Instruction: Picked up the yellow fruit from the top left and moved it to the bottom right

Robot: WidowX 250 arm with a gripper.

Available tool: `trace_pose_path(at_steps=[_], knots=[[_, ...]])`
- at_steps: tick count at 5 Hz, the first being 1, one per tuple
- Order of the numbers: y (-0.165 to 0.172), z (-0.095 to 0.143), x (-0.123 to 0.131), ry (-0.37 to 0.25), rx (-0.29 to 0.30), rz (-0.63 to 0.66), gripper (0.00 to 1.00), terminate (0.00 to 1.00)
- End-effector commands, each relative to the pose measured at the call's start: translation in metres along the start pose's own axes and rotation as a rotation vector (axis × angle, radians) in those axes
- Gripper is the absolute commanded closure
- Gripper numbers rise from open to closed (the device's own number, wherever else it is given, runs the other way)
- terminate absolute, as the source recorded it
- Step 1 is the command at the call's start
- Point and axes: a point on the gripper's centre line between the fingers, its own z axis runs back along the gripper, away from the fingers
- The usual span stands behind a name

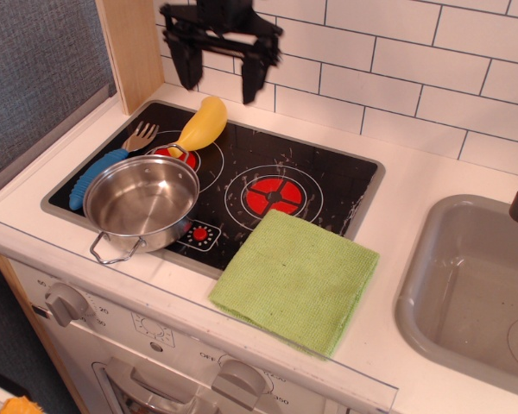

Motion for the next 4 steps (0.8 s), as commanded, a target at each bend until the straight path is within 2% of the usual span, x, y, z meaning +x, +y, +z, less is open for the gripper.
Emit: trace_pose_path(at_steps=[1,2,4], knots=[[0.033,-0.025,0.027,-0.007,0.031,0.069,0.00,0.00],[0.037,-0.051,0.025,0.034,-0.009,0.099,0.00,0.00],[0.036,-0.079,0.020,0.080,-0.027,0.127,0.00,0.00]])
